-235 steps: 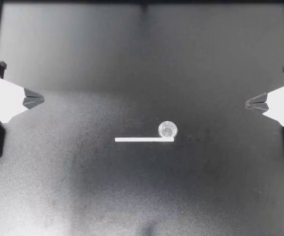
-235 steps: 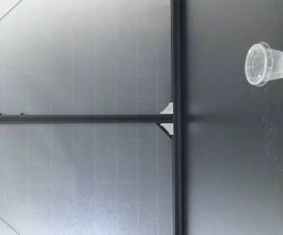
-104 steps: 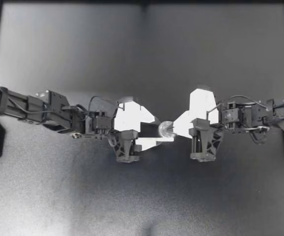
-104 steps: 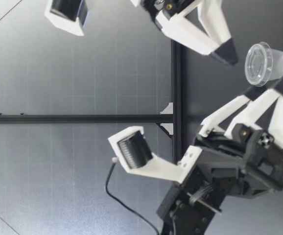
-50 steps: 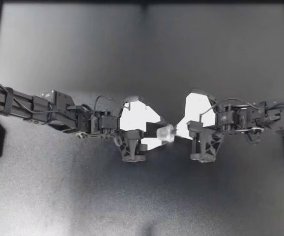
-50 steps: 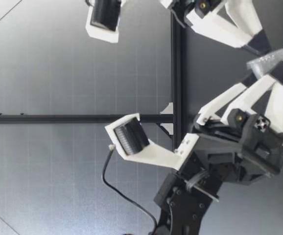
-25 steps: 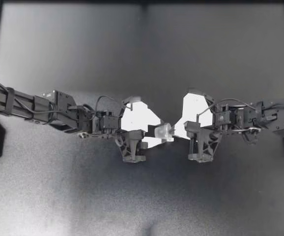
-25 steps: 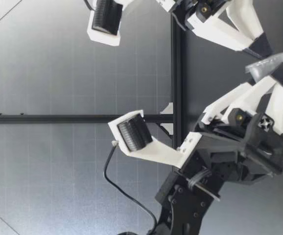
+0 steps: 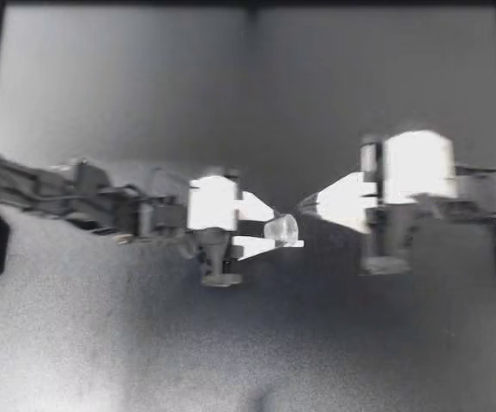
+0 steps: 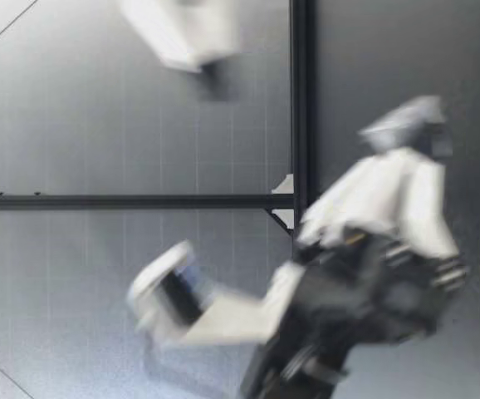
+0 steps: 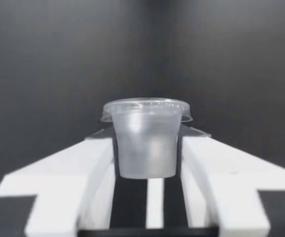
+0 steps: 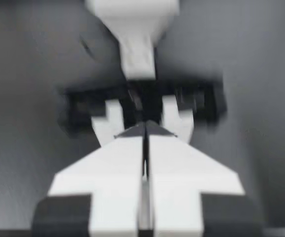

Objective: Pick up the plastic cup and open its lid.

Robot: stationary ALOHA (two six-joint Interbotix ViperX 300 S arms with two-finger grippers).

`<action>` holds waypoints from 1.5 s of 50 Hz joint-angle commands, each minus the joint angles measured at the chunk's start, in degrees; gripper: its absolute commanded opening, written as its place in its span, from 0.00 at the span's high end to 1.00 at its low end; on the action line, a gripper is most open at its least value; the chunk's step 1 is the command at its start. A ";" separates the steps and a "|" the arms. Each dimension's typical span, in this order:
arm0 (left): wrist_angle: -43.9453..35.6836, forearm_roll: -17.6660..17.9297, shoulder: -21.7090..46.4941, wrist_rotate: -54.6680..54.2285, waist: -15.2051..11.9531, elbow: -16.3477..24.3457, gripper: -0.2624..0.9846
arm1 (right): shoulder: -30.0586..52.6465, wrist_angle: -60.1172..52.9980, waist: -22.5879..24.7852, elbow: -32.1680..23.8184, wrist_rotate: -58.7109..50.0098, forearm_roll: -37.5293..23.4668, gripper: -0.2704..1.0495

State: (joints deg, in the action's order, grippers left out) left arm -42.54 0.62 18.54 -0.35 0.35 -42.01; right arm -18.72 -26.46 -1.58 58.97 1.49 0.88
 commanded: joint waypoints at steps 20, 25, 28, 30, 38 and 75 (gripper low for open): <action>-29.88 -0.18 -11.43 -7.91 -0.09 -12.22 0.67 | -1.85 -9.58 0.70 0.00 23.20 -11.51 0.77; -29.88 -0.70 -11.60 -9.14 -0.09 -11.69 0.67 | 0.09 -9.14 0.70 -0.70 28.48 -11.51 0.63; -29.79 -1.05 -11.25 -9.76 -0.09 -11.16 0.67 | 1.58 -8.61 0.70 -1.32 31.90 -11.51 0.54; -29.62 -1.14 -11.07 -10.02 -0.09 -10.99 0.67 | 2.55 -8.44 0.70 -1.67 34.10 -11.51 0.50; -27.42 -1.41 -10.55 -10.72 -0.09 -9.93 0.67 | 7.56 -8.44 0.70 -3.25 47.29 -10.20 0.46; -26.98 -1.58 -10.55 -10.81 0.00 -9.23 0.67 | 13.10 -22.68 2.64 -2.46 74.27 3.96 0.46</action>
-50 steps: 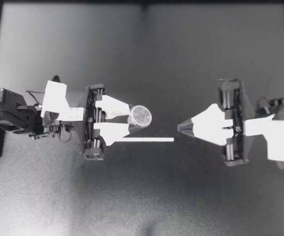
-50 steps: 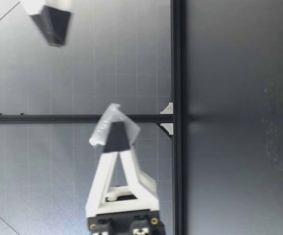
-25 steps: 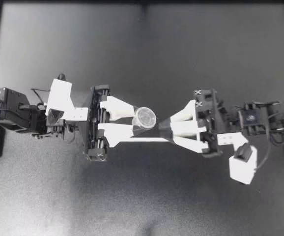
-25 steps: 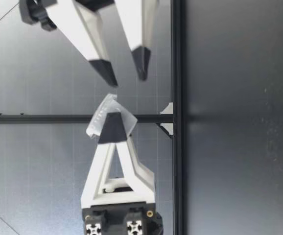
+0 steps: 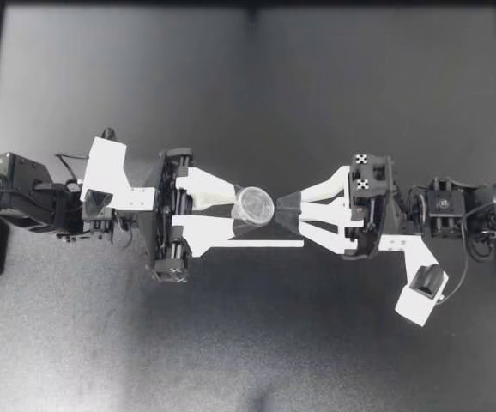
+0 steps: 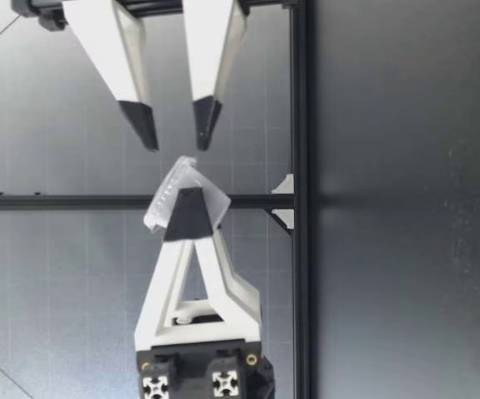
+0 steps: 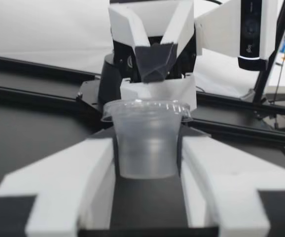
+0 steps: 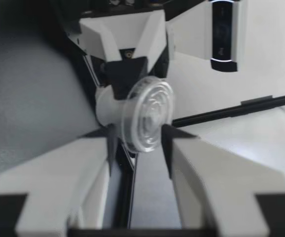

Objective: Pick up the plastic cup and open its lid.

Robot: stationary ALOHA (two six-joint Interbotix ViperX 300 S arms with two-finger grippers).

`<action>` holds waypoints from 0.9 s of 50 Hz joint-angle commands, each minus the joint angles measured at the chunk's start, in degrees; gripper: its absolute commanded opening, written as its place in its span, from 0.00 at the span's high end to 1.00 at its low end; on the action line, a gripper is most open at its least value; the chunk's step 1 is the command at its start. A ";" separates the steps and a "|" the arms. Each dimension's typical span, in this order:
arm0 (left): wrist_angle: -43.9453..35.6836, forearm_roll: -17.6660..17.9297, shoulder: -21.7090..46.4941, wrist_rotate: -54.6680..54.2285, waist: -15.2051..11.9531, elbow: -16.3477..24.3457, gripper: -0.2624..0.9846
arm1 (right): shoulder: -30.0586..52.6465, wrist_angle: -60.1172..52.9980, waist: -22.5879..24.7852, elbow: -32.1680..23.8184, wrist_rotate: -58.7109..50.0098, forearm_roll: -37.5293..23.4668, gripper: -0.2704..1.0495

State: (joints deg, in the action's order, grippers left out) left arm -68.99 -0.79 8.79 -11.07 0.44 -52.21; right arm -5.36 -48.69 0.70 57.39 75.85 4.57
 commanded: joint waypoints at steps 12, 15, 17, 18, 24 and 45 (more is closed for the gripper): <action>-0.35 -0.26 -0.70 -0.26 0.00 1.14 0.67 | 0.88 -0.44 0.35 -2.29 -0.09 1.14 0.46; -0.26 -0.53 -0.70 -0.53 -0.09 1.14 0.67 | 1.05 -0.44 0.35 -2.55 0.00 1.49 0.46; -0.26 -0.79 -0.70 -0.62 -0.09 1.14 0.67 | 0.97 -0.44 0.35 -2.72 0.18 1.76 0.46; -0.26 -1.05 -0.62 -0.70 -0.09 1.14 0.67 | 0.88 -0.44 0.35 -2.72 0.18 1.93 0.46; -0.26 -1.32 -0.18 -0.88 -0.09 0.97 0.67 | -0.26 -0.79 0.35 -2.55 0.44 2.72 0.46; -0.18 -1.32 0.97 -0.97 0.18 0.79 0.67 | -11.51 -6.50 0.35 3.34 -1.05 3.16 0.46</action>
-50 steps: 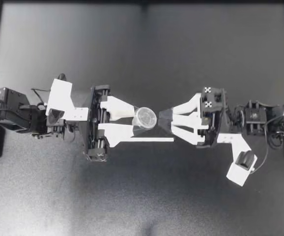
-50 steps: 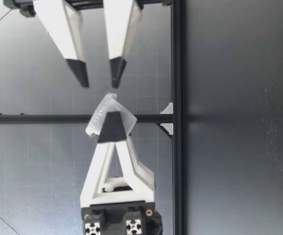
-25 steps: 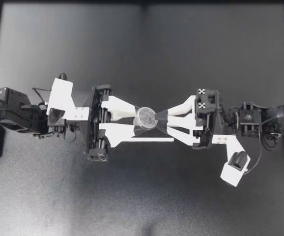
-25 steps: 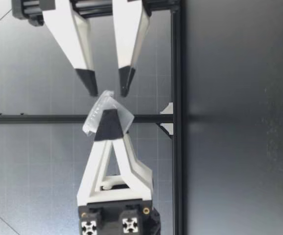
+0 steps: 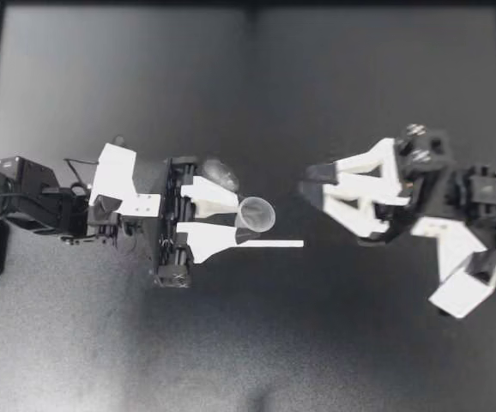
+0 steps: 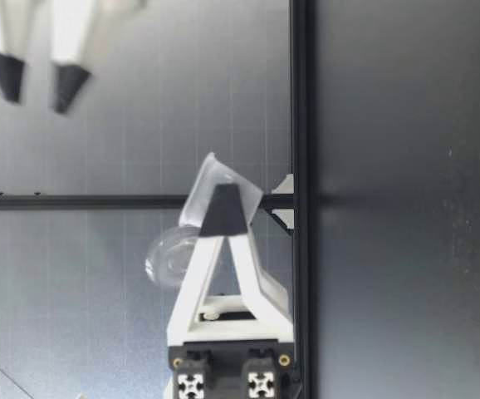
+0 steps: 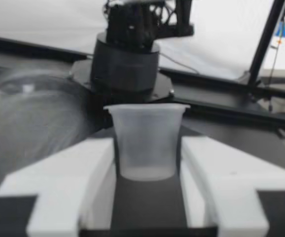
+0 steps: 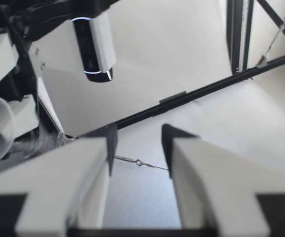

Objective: Pick up the plastic cup and open its lid.

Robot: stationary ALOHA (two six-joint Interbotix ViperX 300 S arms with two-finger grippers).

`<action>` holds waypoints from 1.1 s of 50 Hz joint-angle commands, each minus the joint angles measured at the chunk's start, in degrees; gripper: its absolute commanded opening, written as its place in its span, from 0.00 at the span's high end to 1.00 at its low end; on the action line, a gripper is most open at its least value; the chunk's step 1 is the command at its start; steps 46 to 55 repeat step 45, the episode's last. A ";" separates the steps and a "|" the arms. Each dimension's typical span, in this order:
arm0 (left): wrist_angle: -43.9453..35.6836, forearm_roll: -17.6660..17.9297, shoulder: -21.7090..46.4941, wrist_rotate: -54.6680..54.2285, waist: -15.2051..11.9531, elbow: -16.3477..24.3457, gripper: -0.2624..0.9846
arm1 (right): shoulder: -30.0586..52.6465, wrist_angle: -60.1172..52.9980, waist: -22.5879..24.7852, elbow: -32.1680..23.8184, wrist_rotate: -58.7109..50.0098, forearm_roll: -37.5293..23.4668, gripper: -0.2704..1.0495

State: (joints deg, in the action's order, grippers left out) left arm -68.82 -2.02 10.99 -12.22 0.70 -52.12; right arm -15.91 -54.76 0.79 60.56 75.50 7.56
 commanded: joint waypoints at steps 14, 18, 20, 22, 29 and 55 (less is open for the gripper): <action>-0.26 -0.18 -2.02 1.05 -0.09 0.53 0.67 | 3.60 7.12 0.97 -0.18 -22.32 -0.09 0.46; -0.35 -0.70 -2.29 1.49 -0.09 0.35 0.67 | 3.25 9.67 0.97 -0.53 -29.27 -0.44 0.46; -0.26 -1.05 -2.37 1.67 -0.09 0.26 0.67 | 2.90 10.81 0.97 -0.62 -32.26 -0.62 0.46; -0.26 -1.49 -2.55 2.02 -0.09 0.18 0.67 | 2.46 12.22 0.97 -0.70 -35.51 -0.79 0.46; -0.26 -1.76 -3.08 3.60 -0.09 -0.35 0.67 | 0.70 17.05 0.97 -0.53 -44.21 -0.88 0.46; -0.26 -1.85 -6.06 6.59 -0.09 -3.52 0.67 | -7.65 18.46 1.32 3.25 -65.13 -0.79 0.46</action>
